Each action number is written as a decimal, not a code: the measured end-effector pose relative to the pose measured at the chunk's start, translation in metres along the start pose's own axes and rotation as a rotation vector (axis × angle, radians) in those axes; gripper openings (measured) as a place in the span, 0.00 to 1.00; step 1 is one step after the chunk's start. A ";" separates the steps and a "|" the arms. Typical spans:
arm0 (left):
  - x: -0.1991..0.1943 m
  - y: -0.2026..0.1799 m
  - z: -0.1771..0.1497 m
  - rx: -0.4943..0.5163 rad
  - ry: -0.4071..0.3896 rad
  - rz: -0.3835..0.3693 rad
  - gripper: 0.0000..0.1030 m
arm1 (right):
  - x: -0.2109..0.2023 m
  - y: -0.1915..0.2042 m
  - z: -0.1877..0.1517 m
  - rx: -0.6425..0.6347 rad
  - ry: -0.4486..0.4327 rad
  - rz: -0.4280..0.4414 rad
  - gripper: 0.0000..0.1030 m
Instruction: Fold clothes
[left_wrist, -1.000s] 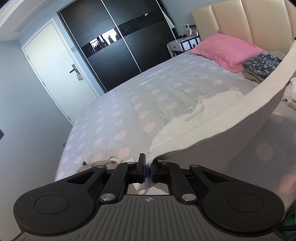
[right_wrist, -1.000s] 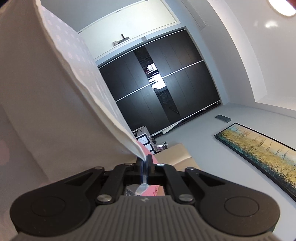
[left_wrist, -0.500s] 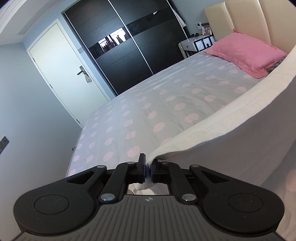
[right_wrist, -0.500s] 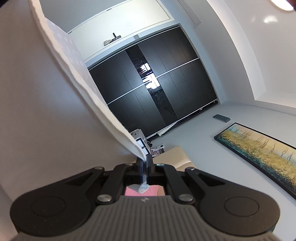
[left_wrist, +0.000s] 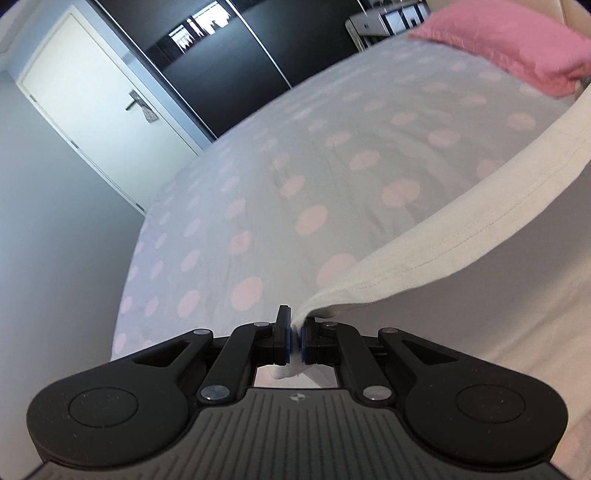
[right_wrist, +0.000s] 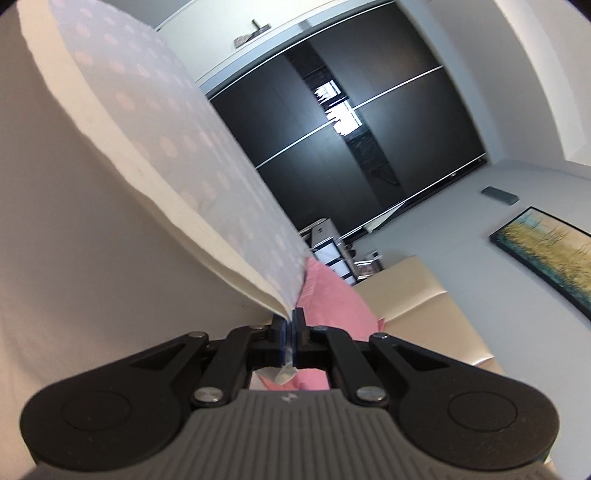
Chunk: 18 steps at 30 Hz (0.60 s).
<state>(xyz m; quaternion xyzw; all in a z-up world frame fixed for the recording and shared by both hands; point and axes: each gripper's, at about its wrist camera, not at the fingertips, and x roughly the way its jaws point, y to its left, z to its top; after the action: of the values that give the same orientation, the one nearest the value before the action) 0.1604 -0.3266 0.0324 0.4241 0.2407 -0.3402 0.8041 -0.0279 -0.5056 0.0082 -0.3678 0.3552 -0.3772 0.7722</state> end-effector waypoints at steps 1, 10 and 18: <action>0.014 -0.007 -0.001 0.010 0.021 -0.002 0.03 | 0.010 0.008 -0.002 0.000 0.013 0.017 0.02; 0.093 -0.038 -0.011 0.016 0.123 -0.017 0.03 | 0.073 0.068 -0.018 0.005 0.088 0.093 0.02; 0.138 -0.051 -0.005 -0.022 0.154 -0.003 0.04 | 0.122 0.095 -0.019 0.049 0.159 0.137 0.05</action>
<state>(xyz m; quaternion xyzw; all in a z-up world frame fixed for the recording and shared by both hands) 0.2117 -0.3901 -0.0898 0.4397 0.3065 -0.3052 0.7871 0.0430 -0.5720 -0.1130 -0.2925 0.4304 -0.3599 0.7744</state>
